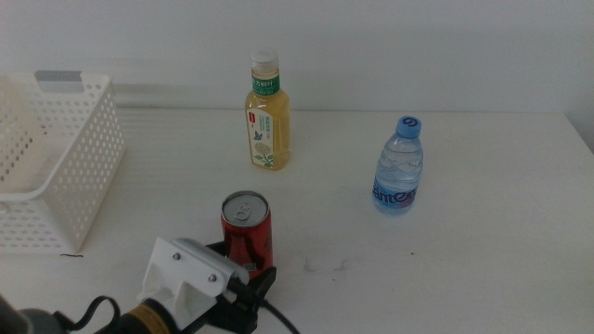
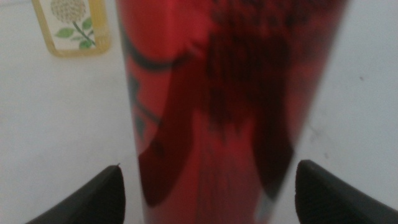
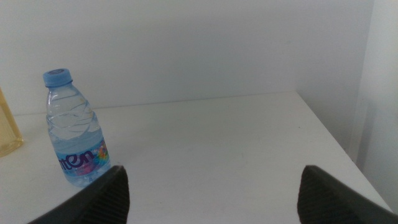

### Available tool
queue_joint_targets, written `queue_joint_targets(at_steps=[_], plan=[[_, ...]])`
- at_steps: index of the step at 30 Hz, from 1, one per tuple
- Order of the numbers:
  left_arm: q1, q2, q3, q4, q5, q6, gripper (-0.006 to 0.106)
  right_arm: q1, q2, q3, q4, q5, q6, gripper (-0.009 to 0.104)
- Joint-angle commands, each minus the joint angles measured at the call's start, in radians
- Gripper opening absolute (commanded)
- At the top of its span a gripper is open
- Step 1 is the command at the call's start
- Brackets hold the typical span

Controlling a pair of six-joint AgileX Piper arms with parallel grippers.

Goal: Use arms to grab the bottles and put them into the dustbin to the left of the table.

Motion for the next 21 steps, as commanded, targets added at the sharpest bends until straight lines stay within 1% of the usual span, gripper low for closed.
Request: queue_joint_targets(at_steps=[1,6,9,21], plan=[[-0.003,0.016,-0.028,-0.019,-0.019,-0.004,0.094,-0.006,-0.004,0.004,-0.012,-0.008,-0.003,0.088],[-0.003,0.062,-0.101,-0.018,-0.019,-0.006,0.094,-0.006,-0.004,0.004,-0.012,-0.008,-0.003,0.088],[-0.003,0.072,-0.126,-0.017,-0.019,-0.038,0.094,-0.006,-0.004,0.004,-0.012,-0.008,-0.003,0.088],[-0.003,0.072,-0.137,-0.009,-0.019,-0.012,0.094,-0.006,-0.004,0.004,-0.009,-0.008,-0.003,0.088]])
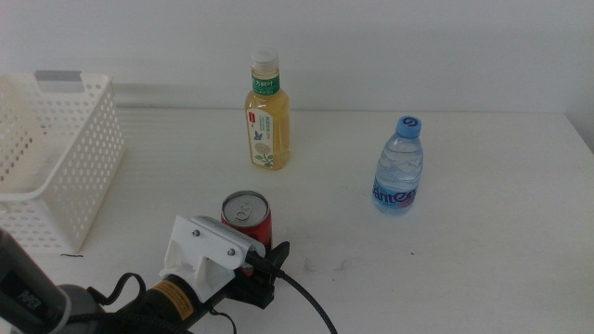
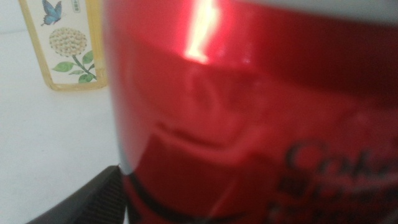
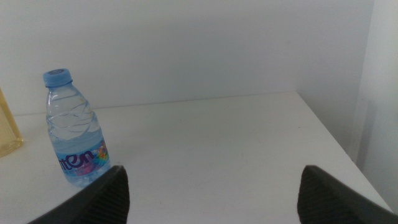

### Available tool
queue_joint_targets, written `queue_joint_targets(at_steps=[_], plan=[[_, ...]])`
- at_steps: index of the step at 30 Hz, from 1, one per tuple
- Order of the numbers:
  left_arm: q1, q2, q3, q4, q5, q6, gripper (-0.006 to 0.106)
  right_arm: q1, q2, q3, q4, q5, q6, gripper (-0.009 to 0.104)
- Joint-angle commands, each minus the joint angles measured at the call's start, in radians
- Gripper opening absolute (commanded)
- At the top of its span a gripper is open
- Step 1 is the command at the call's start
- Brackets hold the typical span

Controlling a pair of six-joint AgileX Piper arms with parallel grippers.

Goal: Use arms to grab the bottles and put them into the dustbin to the left of the table.

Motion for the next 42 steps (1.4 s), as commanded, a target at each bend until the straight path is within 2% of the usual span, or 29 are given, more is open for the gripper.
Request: queue_joint_targets(at_steps=[1,3,8,11,14,16,19,23,26,30,36,42], plan=[[-0.003,-0.002,-0.007,-0.01,-0.015,0.002,0.089,-0.006,-0.004,0.004,-0.009,-0.008,-0.003,0.088],[-0.003,-0.002,-0.005,-0.004,-0.015,0.006,0.08,-0.006,-0.004,0.004,-0.009,-0.008,-0.003,0.088],[-0.003,-0.013,-0.005,-0.015,-0.008,-0.007,0.037,-0.006,-0.004,0.004,-0.009,-0.008,-0.003,0.088],[-0.003,-0.074,-0.005,-0.007,0.058,-0.056,0.017,-0.006,-0.004,0.004,-0.009,-0.008,-0.003,0.088],[-0.003,-0.206,-0.005,0.0,0.233,-0.087,0.003,-0.006,-0.004,0.004,-0.009,-0.008,-0.003,0.088],[-0.003,-0.32,-0.009,0.0,0.398,-0.087,0.0,-0.006,-0.004,0.004,-0.009,-0.008,-0.003,0.088],[-0.003,-0.532,-0.078,0.0,0.838,-0.095,0.0,-0.006,-0.004,0.004,-0.009,-0.008,-0.003,0.088],[-0.003,-0.72,-0.295,0.0,1.467,-0.109,0.001,-0.006,-0.004,0.004,-0.009,-0.008,-0.003,0.088],[0.007,-0.747,-0.465,0.031,1.779,-0.107,0.001,-0.006,-0.004,0.004,-0.009,-0.008,-0.003,0.088],[0.072,-0.69,-0.656,0.03,2.003,-0.008,0.001,-0.006,-0.004,0.004,-0.009,-0.008,-0.003,0.088],[0.316,-0.533,-0.946,-0.132,2.201,0.321,0.0,-0.006,-0.004,0.004,-0.009,-0.008,-0.003,0.088],[0.561,-0.333,-1.249,-0.131,2.418,0.378,0.0,-0.006,-0.004,0.004,-0.009,-0.008,-0.003,0.088]])
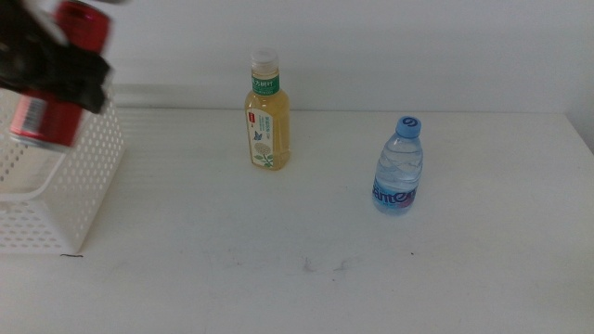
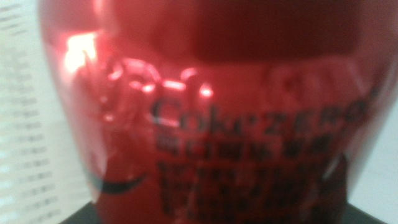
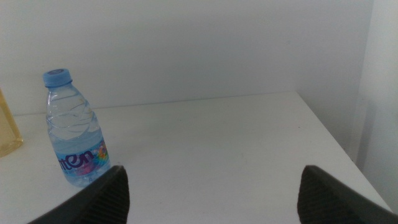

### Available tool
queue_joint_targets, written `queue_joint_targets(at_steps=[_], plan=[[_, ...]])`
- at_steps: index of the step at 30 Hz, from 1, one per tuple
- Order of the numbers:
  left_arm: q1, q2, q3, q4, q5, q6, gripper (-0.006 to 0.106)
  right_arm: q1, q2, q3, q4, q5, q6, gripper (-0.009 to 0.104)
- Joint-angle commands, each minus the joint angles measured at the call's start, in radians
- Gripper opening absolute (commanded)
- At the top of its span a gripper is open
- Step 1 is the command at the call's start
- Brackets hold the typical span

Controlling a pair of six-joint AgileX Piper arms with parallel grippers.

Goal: Use arms to grab the bottles and put them into the dustbin to the left of the table.

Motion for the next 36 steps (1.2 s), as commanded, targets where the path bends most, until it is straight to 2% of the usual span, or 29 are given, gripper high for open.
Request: queue_joint_targets(at_steps=[1,10,16,19,22,28,31,36], plan=[[0.083,0.068,-0.097,0.008,0.046,0.038,0.0,-0.006,-0.004,0.004,-0.009,-0.008,-0.003,0.088],[0.284,0.298,-0.177,0.016,-0.04,0.065,0.0,-0.006,-0.004,0.004,-0.009,-0.008,-0.003,0.088],[0.302,0.422,-0.177,0.043,-0.09,0.065,0.001,-0.006,-0.004,0.004,-0.009,-0.008,-0.003,0.088],[0.302,0.464,-0.177,0.038,-0.107,0.065,0.006,-0.006,-0.004,0.004,-0.009,-0.008,-0.003,0.088],[0.302,0.487,-0.177,0.016,-0.112,0.065,0.02,-0.006,-0.004,0.004,-0.009,-0.008,-0.003,0.088],[0.302,0.495,-0.177,0.02,-0.129,0.014,0.072,-0.006,-0.004,0.004,-0.009,-0.008,-0.003,0.088],[0.302,0.463,-0.178,0.035,-0.103,-0.06,0.092,-0.006,-0.004,0.004,-0.009,-0.008,-0.003,0.088],[0.275,0.314,-0.178,0.032,-0.035,-0.077,0.094,-0.006,-0.004,0.004,-0.009,-0.008,-0.003,0.088]])
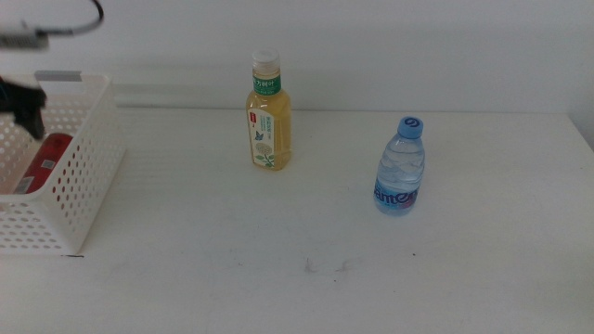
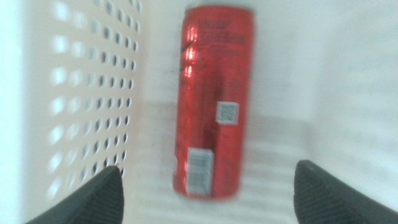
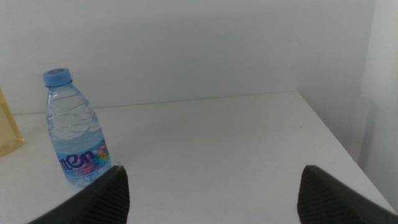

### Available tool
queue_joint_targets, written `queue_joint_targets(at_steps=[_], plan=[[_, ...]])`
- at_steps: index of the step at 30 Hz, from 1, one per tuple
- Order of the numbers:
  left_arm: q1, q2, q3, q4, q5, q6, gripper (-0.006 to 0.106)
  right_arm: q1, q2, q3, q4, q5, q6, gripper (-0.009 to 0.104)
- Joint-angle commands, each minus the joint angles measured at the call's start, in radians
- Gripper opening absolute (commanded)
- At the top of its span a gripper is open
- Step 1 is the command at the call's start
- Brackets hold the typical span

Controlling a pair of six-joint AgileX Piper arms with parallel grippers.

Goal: Use arms to grab the bottles and put them into the dustbin to the left of the table.

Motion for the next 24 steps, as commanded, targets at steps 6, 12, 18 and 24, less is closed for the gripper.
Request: queue_joint_targets(at_steps=[6,12,18,24], plan=[[-0.13,-0.369,0.057,0.007,0.08,-0.158,0.094,-0.006,-0.004,0.004,-0.009,-0.008,-0.003,0.088],[-0.315,-0.639,0.189,0.078,0.043,-0.172,0.094,-0.006,-0.004,0.004,-0.009,-0.008,-0.003,0.088],[-0.521,-0.868,0.575,0.125,-0.433,-0.18,0.094,-0.006,-0.004,0.004,-0.009,-0.008,-0.003,0.088],[-0.616,-0.92,1.2,-0.06,-1.335,-0.182,0.094,-0.006,-0.004,0.004,-0.009,-0.008,-0.003,0.088]])
